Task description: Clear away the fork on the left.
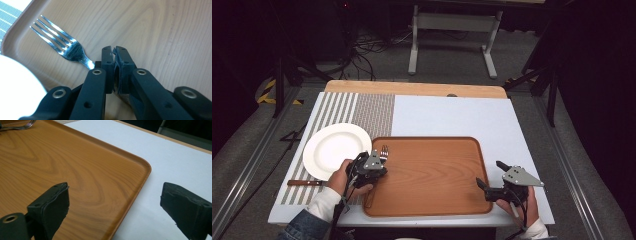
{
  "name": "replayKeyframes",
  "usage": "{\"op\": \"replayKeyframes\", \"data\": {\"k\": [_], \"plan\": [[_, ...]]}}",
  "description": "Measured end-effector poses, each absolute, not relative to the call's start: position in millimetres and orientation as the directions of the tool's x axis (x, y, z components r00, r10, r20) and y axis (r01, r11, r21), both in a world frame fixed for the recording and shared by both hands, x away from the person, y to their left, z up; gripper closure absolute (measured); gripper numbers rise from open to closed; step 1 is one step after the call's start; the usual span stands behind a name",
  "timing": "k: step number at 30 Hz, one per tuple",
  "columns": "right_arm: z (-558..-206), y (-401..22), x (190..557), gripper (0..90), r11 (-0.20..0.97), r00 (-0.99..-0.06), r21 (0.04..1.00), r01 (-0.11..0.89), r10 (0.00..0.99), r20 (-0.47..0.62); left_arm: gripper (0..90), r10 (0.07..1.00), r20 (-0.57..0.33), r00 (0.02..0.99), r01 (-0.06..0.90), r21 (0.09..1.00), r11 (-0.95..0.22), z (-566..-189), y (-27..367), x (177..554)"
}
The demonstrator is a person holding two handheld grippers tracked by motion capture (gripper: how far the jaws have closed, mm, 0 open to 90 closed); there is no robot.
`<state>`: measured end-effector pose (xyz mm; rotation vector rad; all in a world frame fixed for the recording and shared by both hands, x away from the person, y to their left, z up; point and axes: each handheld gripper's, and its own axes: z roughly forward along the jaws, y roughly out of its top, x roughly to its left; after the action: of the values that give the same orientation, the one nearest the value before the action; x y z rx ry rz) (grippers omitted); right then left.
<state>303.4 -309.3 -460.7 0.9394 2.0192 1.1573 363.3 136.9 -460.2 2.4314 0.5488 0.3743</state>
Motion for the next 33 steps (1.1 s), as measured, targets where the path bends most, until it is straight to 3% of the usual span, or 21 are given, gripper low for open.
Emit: {"op": "replayKeyframes", "data": {"k": [11,16,23,33], "plan": [[-460.6,-308.6,302.8,9.4,0.368,-0.554,0.889,0.271,0.815,-0.169,85.2,0.491,0.121,0.863,0.314,0.633,-0.707,-460.4,151.5,360.5],[-460.1,-308.8,302.4,9.3,0.367,-0.551,0.891,0.266,0.816,-0.172,75.6,0.482,0.129,0.867,0.278,0.677,-0.681,-458.2,155.6,356.2],[-456.0,-307.8,298.6,9.2,0.362,-0.542,0.902,0.236,0.819,-0.187,50.6,0.511,0.224,0.830,0.142,0.801,-0.582,-447.7,170.9,341.7],[-454.4,-305.9,296.1,9.2,0.369,-0.546,0.905,0.212,0.813,-0.204,30.9,0.550,0.271,0.790,0.073,0.849,-0.523,-445.9,185.2,333.8]]}}
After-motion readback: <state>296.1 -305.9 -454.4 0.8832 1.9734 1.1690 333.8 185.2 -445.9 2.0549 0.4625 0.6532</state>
